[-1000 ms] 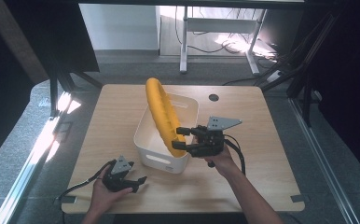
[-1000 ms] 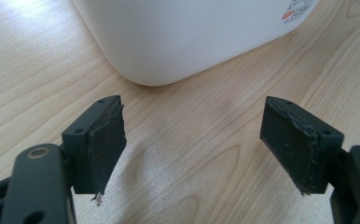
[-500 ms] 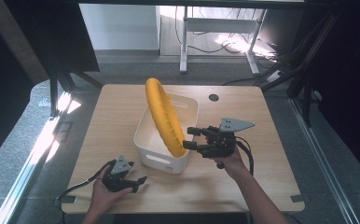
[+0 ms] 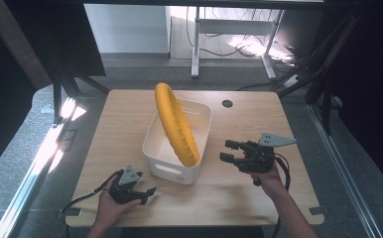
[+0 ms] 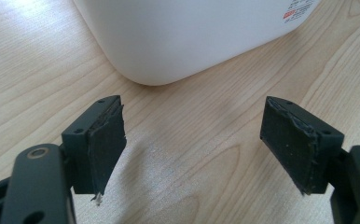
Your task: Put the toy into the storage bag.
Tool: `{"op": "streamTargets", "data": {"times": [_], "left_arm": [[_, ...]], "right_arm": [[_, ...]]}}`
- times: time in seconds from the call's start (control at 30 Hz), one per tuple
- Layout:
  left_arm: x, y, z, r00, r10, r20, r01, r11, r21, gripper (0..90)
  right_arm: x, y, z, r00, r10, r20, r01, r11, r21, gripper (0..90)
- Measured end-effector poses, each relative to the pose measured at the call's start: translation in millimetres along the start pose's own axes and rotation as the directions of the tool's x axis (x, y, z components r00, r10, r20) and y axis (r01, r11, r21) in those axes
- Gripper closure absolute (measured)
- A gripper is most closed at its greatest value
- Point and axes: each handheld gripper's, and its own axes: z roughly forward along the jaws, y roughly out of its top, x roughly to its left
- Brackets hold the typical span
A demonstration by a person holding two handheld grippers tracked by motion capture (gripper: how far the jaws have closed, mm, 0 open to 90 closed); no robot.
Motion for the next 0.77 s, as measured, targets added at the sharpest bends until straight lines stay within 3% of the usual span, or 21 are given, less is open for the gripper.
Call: {"op": "streamTargets", "data": {"times": [0.37,0.5,0.77], "left_arm": [[0.2,0.0,-0.1,1.0,0.006,-0.001,-0.006,1.0,0.004,22.1],[0.3,-0.1,-0.5,1.0,0.008,-0.002,-0.008,1.0,0.004,22.1],[0.2,-0.1,-1.0,1.0,0.008,-0.001,-0.008,1.0,0.002,22.1]], "right_arm": [[-15.6,-34.8,-30.7,0.9929,0.031,0.115,-0.04,0.996,0.078,39.2],[-19.5,-39.0,-30.9,0.9907,0.052,0.126,-0.062,0.995,0.078,39.1],[-19.7,-44.1,-25.0,0.9899,0.039,0.136,-0.055,0.992,0.111,36.7]]}}
